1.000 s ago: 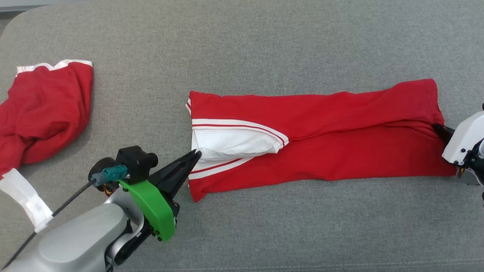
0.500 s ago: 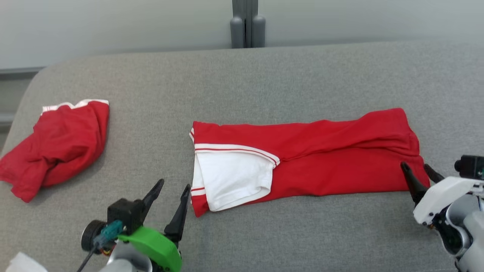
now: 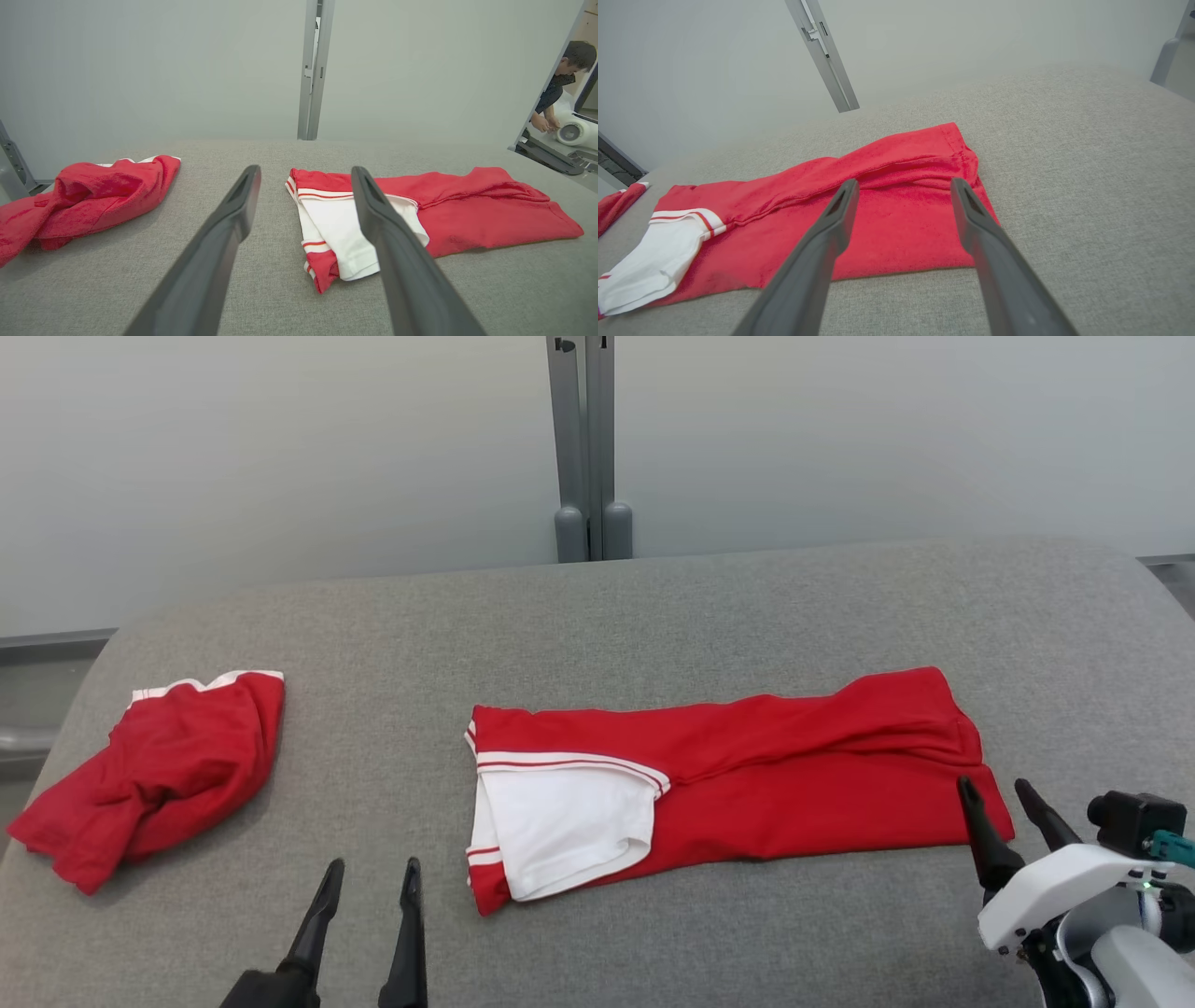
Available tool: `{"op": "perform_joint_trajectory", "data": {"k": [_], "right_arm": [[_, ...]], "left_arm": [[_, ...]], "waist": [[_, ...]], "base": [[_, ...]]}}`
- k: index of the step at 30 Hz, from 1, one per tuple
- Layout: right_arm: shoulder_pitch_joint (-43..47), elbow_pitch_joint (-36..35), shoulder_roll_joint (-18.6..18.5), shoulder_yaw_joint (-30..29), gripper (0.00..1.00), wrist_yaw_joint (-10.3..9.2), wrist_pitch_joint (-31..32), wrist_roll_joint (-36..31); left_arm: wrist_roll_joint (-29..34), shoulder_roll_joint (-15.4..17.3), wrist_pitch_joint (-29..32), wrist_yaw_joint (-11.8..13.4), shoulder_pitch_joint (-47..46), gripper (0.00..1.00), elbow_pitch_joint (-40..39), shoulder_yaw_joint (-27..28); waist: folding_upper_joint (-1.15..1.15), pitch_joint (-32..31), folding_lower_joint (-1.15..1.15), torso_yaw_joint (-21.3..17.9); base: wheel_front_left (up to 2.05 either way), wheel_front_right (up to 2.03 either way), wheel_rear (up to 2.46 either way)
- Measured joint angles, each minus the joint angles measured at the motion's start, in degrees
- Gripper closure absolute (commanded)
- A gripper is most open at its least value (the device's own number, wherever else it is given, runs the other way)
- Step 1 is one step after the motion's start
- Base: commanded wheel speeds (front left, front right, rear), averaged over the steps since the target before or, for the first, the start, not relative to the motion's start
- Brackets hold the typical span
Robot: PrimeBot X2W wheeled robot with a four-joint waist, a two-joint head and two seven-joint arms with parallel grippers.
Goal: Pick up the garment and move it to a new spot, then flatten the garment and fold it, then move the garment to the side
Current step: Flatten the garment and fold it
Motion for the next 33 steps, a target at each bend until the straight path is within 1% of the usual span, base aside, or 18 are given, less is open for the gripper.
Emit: {"op": "perform_joint_trajectory", "data": {"k": [5,8,13,17,21,26,31,33], "right_arm": [[3.6,-3.1,2.9,-3.4,0.00,0.00,0.0,-4.7],[5.0,-4.5,4.3,-5.1,0.00,0.00,0.0,-7.1],[6.8,-5.7,5.9,-7.0,0.00,-0.01,0.0,-9.6],[8.3,-6.0,6.4,-8.3,0.00,-0.01,0.0,-10.4],[8.5,-5.7,6.6,-9.2,0.00,0.00,0.0,-10.8],[8.0,-2.4,6.8,-10.7,0.00,-0.01,0.0,-10.8],[2.5,5.5,6.0,-11.8,0.00,-0.01,0.2,-10.5],[-0.7,9.6,5.2,-12.2,0.00,0.00,2.0,-10.5]], "left_arm": [[6.2,-4.0,0.0,-3.3,6.4,0.00,-1.9,6.4],[9.9,-6.2,0.0,-5.0,8.8,0.00,-2.4,8.8],[13.7,-10.0,0.0,-7.8,11.6,0.00,-1.8,12.6],[16.3,-12.0,0.0,-9.6,12.5,0.00,-1.1,13.5],[17.9,-13.1,0.0,-11.1,12.5,0.00,-0.6,14.0],[19.2,-13.9,0.0,-12.3,12.7,0.00,-0.2,14.2],[20.1,-14.4,0.0,-13.2,12.5,0.00,0.4,13.7],[20.2,-14.5,0.0,-13.4,12.4,0.00,0.6,13.2]], "waist": [[0.00,-1.5,0.00,-0.6],[0.00,-2.3,0.00,-0.8],[0.00,-3.2,0.00,-0.9],[0.00,-3.4,0.00,-0.1],[0.00,-3.4,0.00,1.1],[0.00,-2.8,0.00,2.7],[0.00,-1.4,0.00,3.9],[0.00,-0.7,0.00,4.4]], "base": [[0.00,0.00,0.00],[0.00,0.00,0.00],[0.00,0.00,0.00],[0.00,0.00,0.00],[0.00,0.00,0.00],[0.00,0.00,0.00],[0.00,0.00,0.00],[0.00,0.00,0.00]]}}
